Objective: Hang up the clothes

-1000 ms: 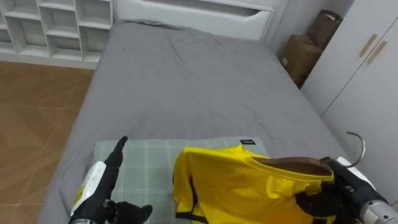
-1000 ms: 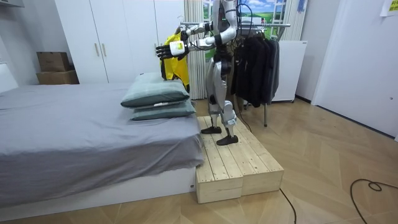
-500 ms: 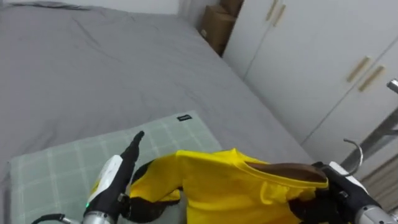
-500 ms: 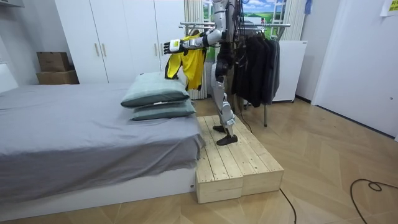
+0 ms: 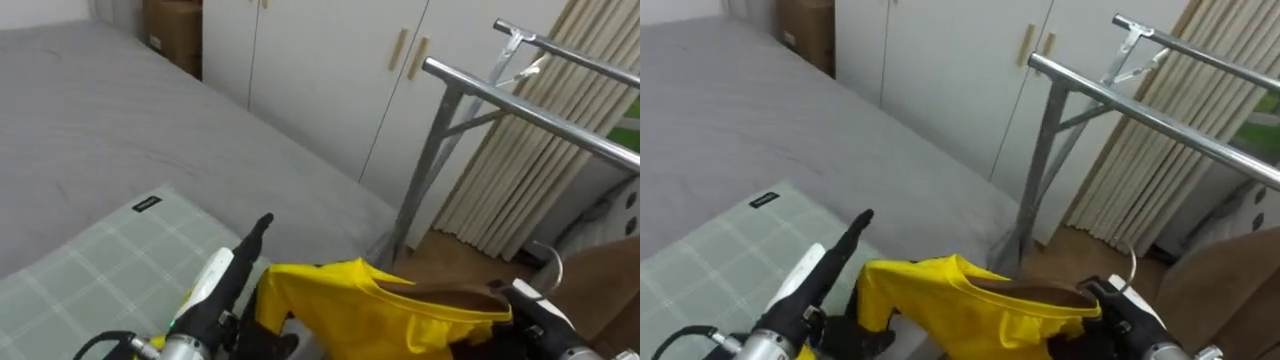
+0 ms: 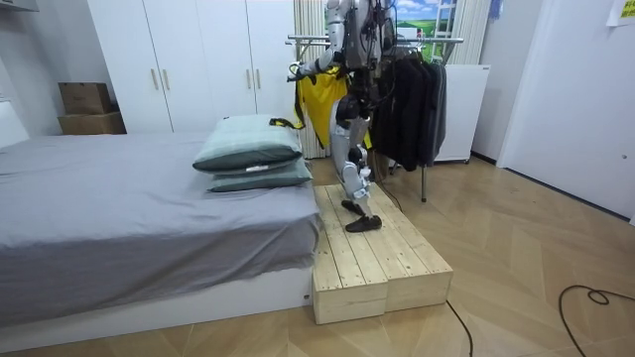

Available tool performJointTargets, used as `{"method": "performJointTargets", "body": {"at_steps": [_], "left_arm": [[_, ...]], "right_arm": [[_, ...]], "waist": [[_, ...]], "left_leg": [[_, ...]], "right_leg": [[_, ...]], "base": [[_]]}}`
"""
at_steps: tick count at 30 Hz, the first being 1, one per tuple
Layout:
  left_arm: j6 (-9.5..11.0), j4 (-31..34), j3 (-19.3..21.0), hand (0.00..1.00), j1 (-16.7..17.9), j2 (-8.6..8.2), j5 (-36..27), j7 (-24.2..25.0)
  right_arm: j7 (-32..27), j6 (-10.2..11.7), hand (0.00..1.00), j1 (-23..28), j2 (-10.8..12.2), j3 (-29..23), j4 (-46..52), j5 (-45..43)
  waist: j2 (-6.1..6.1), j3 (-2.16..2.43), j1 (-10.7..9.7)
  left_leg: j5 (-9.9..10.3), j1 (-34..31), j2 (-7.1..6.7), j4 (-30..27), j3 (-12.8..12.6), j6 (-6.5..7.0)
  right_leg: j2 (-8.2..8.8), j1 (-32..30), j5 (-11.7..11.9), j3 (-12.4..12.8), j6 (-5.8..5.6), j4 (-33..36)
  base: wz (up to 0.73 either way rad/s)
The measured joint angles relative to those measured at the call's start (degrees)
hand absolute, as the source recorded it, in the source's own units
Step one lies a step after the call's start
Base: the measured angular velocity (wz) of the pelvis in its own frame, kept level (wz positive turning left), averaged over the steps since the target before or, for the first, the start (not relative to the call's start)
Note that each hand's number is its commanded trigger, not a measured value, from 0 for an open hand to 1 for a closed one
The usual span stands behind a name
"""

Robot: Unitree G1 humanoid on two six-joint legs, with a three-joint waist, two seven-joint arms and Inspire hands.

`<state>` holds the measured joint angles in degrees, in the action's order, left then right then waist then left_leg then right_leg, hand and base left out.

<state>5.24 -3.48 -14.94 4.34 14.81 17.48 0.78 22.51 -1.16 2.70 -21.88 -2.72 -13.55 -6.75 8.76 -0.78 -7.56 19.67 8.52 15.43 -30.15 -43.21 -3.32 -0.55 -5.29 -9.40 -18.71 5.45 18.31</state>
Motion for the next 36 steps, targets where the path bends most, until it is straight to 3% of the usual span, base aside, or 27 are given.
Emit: {"method": "performJointTargets", "body": {"at_steps": [3,4,5,6,7,8,10,11,13,14,15,16,17,18,21,24,26,28,30,31,36], "left_arm": [[0.00,-0.02,-0.96,0.00,0.02,-0.14,-2.17,-0.07],[0.00,-0.03,-1.03,0.00,0.03,-0.34,-2.26,-0.14],[0.02,-0.05,-1.00,0.00,0.03,-0.56,-2.26,-0.23],[0.12,-0.05,-1.14,0.00,0.02,-0.95,-2.27,-0.56],[0.19,-0.04,-1.85,0.00,-0.03,-1.60,-2.29,-1.11],[0.19,-0.04,-2.08,0.00,-0.03,-1.63,-2.29,-1.39],[0.17,-0.05,-2.55,0.00,-0.02,-2.49,-2.18,-1.67],[0.17,-0.05,-2.57,0.00,-0.04,-2.73,-2.15,-1.85],[0.12,-0.02,-2.86,0.00,-0.04,-3.15,-1.92,-2.55],[0.12,-0.02,-2.90,0.00,-0.04,-3.21,-1.93,-2.70],[0.17,-0.02,-2.92,0.00,-0.05,-3.30,-1.83,-2.88],[0.17,-0.02,-2.93,0.00,-0.04,-3.39,-1.83,-2.92],[0.19,-0.03,-2.93,0.00,-0.10,-3.65,-2.00,-2.93],[0.20,-0.07,-2.95,0.00,-0.39,-3.97,-2.15,-2.93],[0.23,-0.08,-3.48,0.00,-1.64,-4.88,-2.16,-2.93],[0.24,-0.07,-4.33,0.00,-2.23,-4.90,-2.21,-3.27],[0.24,-0.08,-4.43,0.00,-2.22,-4.90,-2.16,-3.48],[0.32,-0.18,-4.39,0.00,-2.22,-4.62,-2.22,-3.51],[0.77,-0.23,-4.31,0.00,-2.21,-4.42,-2.26,-3.50],[1.54,-0.28,-4.40,0.00,-2.20,-3.74,-2.32,-3.54],[2.15,-0.43,-4.22,0.00,-1.79,-2.39,-2.25,-3.06]], "right_arm": [[-0.16,0.01,1.00,-2.05,-0.03,1.07,-0.04,-0.04],[-0.43,0.02,1.00,-2.43,0.02,2.11,-0.04,0.00],[-0.47,0.08,1.00,-2.53,0.03,2.50,-0.04,0.00],[-0.62,0.25,1.00,-2.54,0.03,2.64,-0.03,0.02],[-1.00,0.25,1.00,-2.55,0.02,2.74,-0.02,0.02],[-1.28,0.25,1.00,-2.54,0.03,2.94,-0.03,0.02],[-2.75,0.25,1.00,-2.54,0.89,3.32,0.04,-0.66],[-3.19,0.26,1.00,-2.54,1.23,3.37,0.09,-0.96],[-4.25,0.28,1.00,-2.54,2.02,3.96,0.12,-1.84],[-4.58,0.28,1.00,-2.54,2.13,4.00,0.11,-1.84],[-5.35,0.36,1.00,-2.55,2.16,4.11,0.11,-1.83],[-5.69,0.41,1.00,-2.54,2.20,4.13,0.11,-1.83],[-6.65,0.43,1.00,-2.52,2.38,4.11,0.11,-1.87],[-7.54,0.52,1.00,-2.52,2.39,4.08,0.12,-2.43],[-8.80,0.52,1.00,-2.52,2.54,3.69,0.41,-3.53],[-8.93,0.52,1.00,-2.33,2.39,3.67,2.16,-4.10],[-8.67,0.36,1.00,-1.85,2.35,3.59,3.39,-4.68],[-7.66,0.06,1.00,-1.37,2.31,3.46,4.58,-4.84],[-6.67,-0.10,1.00,-1.42,2.12,2.83,5.53,-4.83],[-6.32,-0.10,1.00,-1.59,1.97,2.74,5.53,-4.74],[-5.16,-0.10,1.00,-1.70,1.80,2.85,5.50,-4.84]], "waist": [[-1.04,-0.16,0.17],[-0.99,-0.15,0.29],[-0.95,-0.12,0.33],[-1.11,-0.03,0.22],[-1.07,-0.06,0.13],[-1.04,-0.07,0.20],[-1.08,-0.05,0.65],[-1.19,0.01,0.72],[-1.78,0.20,2.01],[-2.02,0.28,2.29],[-2.35,0.28,2.77],[-2.56,0.33,2.74],[-3.11,0.58,2.25],[-3.78,0.50,1.10],[-3.95,0.36,-0.45],[-3.52,0.11,-1.68],[-3.39,0.03,-1.69],[-2.99,-0.22,-1.55],[-2.99,-0.29,-1.02],[-2.78,-0.41,-0.05],[-2.38,-0.60,2.39]], "left_leg": [[-0.71,-1.62,4.07,-11.98,2.37,-0.02],[-3.05,-2.81,5.19,-16.51,4.03,0.45],[-4.55,-4.02,5.35,-18.51,5.17,0.92],[-5.30,-6.34,5.11,-20.61,9.03,1.37],[-4.84,-8.35,3.66,-20.11,12.42,1.31],[-4.80,-9.06,3.00,-19.28,13.55,1.28],[-4.84,-11.99,-1.60,-12.07,21.03,1.15],[-4.88,-12.73,-2.82,-9.84,23.16,1.08],[-5.31,-14.57,-6.93,-0.32,29.69,0.37],[-5.59,-14.90,-7.74,1.66,31.05,-0.07],[-5.87,-14.98,-9.29,5.32,33.27,-0.15],[-6.17,-15.05,-9.64,6.62,34.14,-0.41],[-6.93,-15.40,-10.24,8.58,34.63,-0.80],[-7.69,-15.48,-10.51,9.82,34.68,-0.69],[-11.86,-14.32,-11.72,12.50,34.99,1.59],[-11.62,-12.94,-12.28,14.17,33.79,1.98],[-11.24,-12.06,-12.86,14.91,33.90,2.08],[-10.96,-10.43,-13.21,15.67,33.73,2.09],[-10.20,-9.65,-13.25,15.98,33.65,2.27],[-9.71,-8.89,-13.08,16.42,32.26,2.21],[-8.91,-7.77,-12.92,17.67,30.06,2.67]], "right_leg": [[-0.67,-0.91,-4.04,2.62,1.55,6.41],[-0.84,-0.79,-5.11,4.38,2.04,7.96],[-0.88,-0.59,-5.46,5.43,2.28,8.53],[-1.13,-0.65,-5.73,7.32,2.46,8.57],[-1.18,-0.78,-5.49,9.13,2.63,8.27],[-1.17,-0.81,-5.37,10.09,2.70,8.20],[-2.00,-0.73,-4.59,15.01,2.87,7.28],[-2.46,-0.70,-4.27,16.61,2.98,6.78],[-4.31,-0.35,-2.52,22.94,3.17,4.89],[-4.72,-0.20,-2.10,24.18,3.28,4.46],[-5.66,0.20,-1.66,27.31,3.37,4.10],[-6.06,0.48,-1.59,28.50,3.28,4.06],[-6.98,0.92,-1.58,30.68,3.25,3.98],[-7.77,1.64,-1.57,32.18,3.23,3.51],[-9.07,2.34,-1.85,36.13,2.70,3.28],[-8.63,2.48,-2.20,37.80,0.83,2.15],[-8.52,2.63,-2.91,39.20,-1.02,2.39],[-7.64,3.39,-3.93,38.33,-4.07,2.20],[-6.81,3.83,-4.09,35.70,-4.52,1.15],[-6.46,4.01,-4.12,34.59,-4.60,0.66],[-5.82,4.55,-2.65,32.68,-5.62,-1.62]], "base": [[-0.49],[-0.56],[-0.64],[-0.64],[-0.67],[-0.79],[-1.03],[-1.30],[-1.51],[-1.58],[-1.25],[-1.38],[-1.07],[-1.03],[-0.67],[-0.43],[-0.31],[-0.22],[-0.29],[-0.41],[-0.37]]}}
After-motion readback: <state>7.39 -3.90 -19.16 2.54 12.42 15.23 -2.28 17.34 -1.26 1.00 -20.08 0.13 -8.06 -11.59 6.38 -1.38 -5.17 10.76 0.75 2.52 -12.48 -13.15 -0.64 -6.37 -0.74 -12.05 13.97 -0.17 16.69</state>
